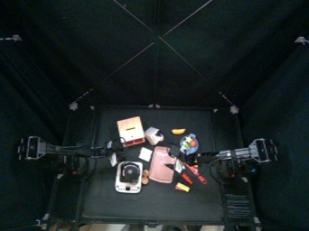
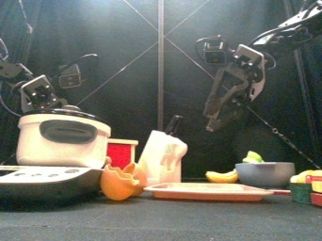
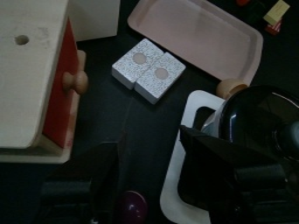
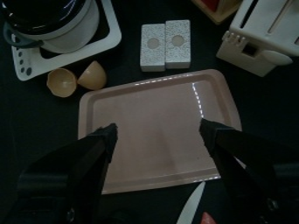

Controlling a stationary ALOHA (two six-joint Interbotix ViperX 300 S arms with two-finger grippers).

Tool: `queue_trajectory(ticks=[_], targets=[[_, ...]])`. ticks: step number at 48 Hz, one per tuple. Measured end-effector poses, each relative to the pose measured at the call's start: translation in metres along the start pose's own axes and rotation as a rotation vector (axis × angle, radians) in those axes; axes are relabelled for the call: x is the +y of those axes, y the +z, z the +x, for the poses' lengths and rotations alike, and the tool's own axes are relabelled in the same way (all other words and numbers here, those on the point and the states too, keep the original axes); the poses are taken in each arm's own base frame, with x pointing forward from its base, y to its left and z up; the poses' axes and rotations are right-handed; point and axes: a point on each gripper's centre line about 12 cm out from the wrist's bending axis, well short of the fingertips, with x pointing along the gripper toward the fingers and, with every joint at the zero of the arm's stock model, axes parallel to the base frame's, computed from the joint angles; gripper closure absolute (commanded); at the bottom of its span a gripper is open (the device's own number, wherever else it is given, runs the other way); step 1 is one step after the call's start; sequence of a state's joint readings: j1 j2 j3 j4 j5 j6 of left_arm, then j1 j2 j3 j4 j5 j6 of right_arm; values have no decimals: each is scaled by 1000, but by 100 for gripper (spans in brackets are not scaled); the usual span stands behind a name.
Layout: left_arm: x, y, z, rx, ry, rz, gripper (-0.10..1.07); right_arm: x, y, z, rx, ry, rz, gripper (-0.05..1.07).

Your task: Grab pot lid

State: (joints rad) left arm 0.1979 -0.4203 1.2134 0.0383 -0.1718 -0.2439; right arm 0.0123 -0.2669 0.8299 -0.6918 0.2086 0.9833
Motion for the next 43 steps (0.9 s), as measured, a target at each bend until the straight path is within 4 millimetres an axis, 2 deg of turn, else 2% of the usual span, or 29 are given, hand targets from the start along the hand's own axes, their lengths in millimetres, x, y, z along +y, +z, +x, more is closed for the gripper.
queue_trajectory(ticks=[11, 28, 43], targets=[[-1, 6, -2, -23, -5, 0, 10, 4, 8, -1, -17, 9, -7, -2], [-8, 39, -18, -255, -55, 4, 10, 26, 30, 7, -78, 69, -95, -2], [-8, 57, -25, -402, -75, 1, 10, 57, 61, 39, -130, 126, -215, -2]])
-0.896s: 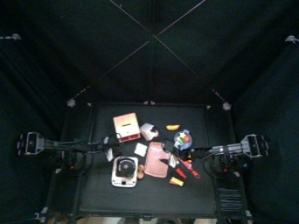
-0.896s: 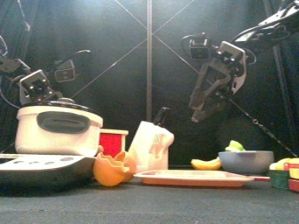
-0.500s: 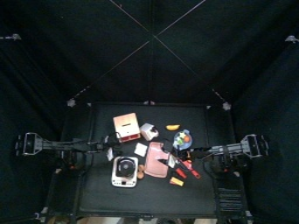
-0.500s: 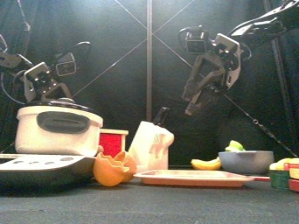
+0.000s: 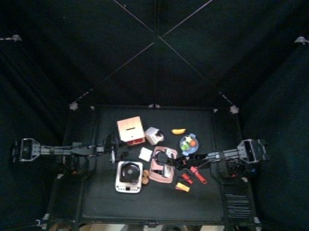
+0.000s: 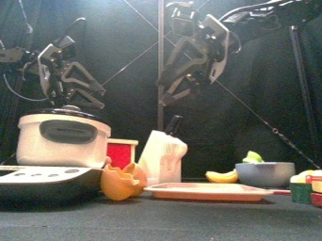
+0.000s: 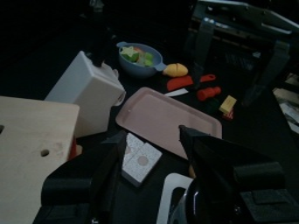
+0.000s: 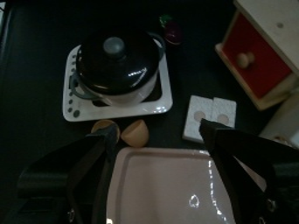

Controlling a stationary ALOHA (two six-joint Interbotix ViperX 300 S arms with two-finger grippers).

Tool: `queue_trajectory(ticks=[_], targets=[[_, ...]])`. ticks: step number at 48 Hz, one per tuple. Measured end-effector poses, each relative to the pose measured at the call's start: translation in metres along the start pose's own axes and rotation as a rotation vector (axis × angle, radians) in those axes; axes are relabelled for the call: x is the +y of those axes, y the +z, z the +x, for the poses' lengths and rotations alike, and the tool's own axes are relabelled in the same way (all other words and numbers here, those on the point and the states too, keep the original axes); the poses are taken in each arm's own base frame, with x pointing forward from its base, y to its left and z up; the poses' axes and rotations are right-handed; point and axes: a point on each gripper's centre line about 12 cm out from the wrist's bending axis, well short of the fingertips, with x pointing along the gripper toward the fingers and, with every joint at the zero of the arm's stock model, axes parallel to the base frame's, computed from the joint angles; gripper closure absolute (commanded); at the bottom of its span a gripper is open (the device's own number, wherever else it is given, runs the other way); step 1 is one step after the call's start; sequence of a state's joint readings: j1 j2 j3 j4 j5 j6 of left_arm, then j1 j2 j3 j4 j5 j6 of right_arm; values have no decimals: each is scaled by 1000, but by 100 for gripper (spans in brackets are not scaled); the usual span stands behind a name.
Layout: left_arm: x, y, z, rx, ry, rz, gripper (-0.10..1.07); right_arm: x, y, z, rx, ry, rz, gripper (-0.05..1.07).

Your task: Grab pot lid

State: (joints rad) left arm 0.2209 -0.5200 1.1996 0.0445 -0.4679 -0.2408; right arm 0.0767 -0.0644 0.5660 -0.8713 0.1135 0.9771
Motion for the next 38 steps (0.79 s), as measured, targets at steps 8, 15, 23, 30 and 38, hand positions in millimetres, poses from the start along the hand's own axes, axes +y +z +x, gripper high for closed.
queue_trajectory(ticks=[8, 15, 23, 30, 38], targets=[[6, 4, -1, -37, 19, -11, 11, 10, 11, 31, -7, 20, -54, -2], [14, 7, -3, -58, 49, -17, 11, 18, 20, 54, -16, 32, -76, -1], [26, 8, -5, -67, 100, -39, 11, 24, 24, 80, -16, 41, -78, -1], [34, 5, -8, -66, 135, -57, 11, 31, 30, 97, -30, 55, -82, -1], [35, 1, -9, -57, 140, -59, 11, 35, 34, 109, -38, 59, -83, -1]])
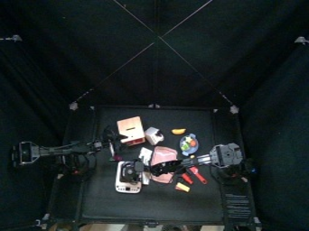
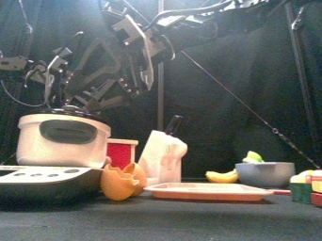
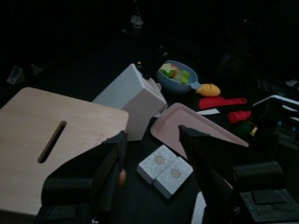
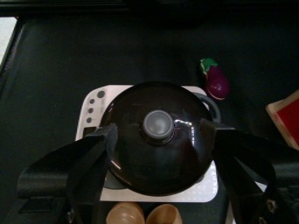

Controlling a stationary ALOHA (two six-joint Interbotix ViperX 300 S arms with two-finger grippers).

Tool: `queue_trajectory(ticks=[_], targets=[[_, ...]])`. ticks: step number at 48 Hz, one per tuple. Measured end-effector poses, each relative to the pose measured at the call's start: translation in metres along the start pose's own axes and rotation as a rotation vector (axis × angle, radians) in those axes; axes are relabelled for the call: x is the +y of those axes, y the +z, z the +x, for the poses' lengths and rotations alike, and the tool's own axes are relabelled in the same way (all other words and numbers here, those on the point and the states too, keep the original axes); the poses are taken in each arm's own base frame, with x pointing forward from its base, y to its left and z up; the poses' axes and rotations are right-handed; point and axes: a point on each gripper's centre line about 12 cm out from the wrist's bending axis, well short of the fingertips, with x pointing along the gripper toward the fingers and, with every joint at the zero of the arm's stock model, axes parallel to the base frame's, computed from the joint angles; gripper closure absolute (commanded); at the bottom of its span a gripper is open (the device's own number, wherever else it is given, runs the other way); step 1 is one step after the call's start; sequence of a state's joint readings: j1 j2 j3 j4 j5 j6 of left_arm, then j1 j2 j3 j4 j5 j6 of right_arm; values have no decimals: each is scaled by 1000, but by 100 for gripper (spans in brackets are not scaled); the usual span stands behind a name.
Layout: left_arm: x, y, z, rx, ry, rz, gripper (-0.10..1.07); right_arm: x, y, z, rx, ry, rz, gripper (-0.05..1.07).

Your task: Grab pot lid

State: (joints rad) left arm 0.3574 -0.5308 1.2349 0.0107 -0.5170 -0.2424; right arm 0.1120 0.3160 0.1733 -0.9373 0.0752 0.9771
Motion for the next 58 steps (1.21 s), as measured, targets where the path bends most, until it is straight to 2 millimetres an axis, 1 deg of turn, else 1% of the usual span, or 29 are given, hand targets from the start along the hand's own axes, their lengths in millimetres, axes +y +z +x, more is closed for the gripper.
queue_trajectory(ticks=[8, 15, 20, 28, 36, 49, 58], targets=[[1, -3, -1, 9, 3, -1, 11, 2, 0, 10, 0, 4, 5, -1], [1, -3, -1, 9, 3, -1, 11, 2, -2, 15, 3, 7, 10, 1], [1, -4, -1, 10, 3, -1, 11, 2, -3, 16, 6, 7, 20, 6], [1, -3, -1, 9, 3, -1, 11, 2, -4, 16, 8, 7, 29, 17], [1, -3, -1, 9, 3, -1, 11, 0, -8, 19, 19, 3, 37, 25], [1, -3, -1, 8, 4, -2, 11, 0, -7, 20, 17, -1, 45, 34], [1, -4, -2, 10, 3, -1, 11, -3, -7, 20, 26, -17, 41, 37]])
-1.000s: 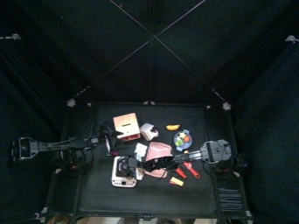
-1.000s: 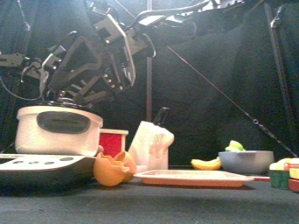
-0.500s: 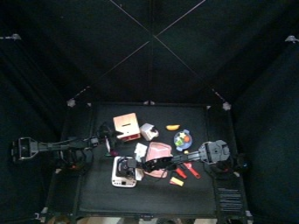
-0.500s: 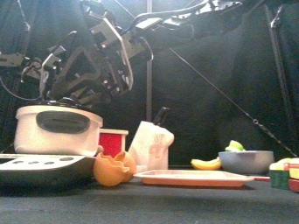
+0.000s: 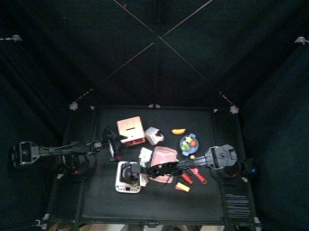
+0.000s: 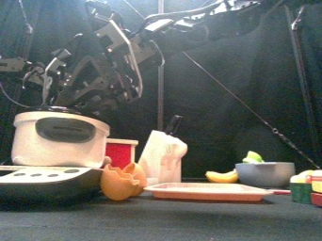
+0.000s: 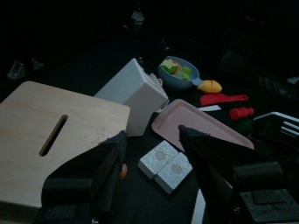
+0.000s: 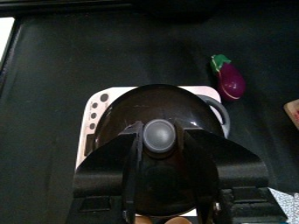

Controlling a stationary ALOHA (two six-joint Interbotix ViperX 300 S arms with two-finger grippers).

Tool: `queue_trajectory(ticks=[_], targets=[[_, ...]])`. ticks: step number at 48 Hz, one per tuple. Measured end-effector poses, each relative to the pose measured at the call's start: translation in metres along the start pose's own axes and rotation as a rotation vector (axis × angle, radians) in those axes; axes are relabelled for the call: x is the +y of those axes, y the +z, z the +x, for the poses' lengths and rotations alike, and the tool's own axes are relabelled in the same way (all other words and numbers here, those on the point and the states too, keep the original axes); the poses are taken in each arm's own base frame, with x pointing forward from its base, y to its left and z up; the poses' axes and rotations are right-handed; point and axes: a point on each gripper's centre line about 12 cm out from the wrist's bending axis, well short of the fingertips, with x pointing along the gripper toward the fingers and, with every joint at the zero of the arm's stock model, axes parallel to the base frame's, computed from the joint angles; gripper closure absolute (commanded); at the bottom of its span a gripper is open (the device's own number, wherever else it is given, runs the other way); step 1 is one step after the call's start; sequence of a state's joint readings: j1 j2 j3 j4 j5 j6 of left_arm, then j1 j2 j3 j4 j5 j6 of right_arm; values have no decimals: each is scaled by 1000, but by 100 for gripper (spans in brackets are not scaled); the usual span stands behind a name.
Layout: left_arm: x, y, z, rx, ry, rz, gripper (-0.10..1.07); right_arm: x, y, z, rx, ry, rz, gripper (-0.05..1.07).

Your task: Grab pot lid

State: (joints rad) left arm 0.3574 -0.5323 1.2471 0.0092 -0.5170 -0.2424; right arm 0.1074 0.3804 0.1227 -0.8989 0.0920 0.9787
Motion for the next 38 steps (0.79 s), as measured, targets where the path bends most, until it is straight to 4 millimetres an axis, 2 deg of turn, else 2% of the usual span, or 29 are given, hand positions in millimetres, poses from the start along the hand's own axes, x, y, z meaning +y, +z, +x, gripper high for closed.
queue_trajectory(ticks=[15, 38], targets=[[0, -1, 0, 1, 0, 0, 11, -1, 3, 0, -3, -7, -2, 42], [0, -1, 0, 3, -1, 0, 11, -2, 8, -6, -9, -20, -5, 43]])
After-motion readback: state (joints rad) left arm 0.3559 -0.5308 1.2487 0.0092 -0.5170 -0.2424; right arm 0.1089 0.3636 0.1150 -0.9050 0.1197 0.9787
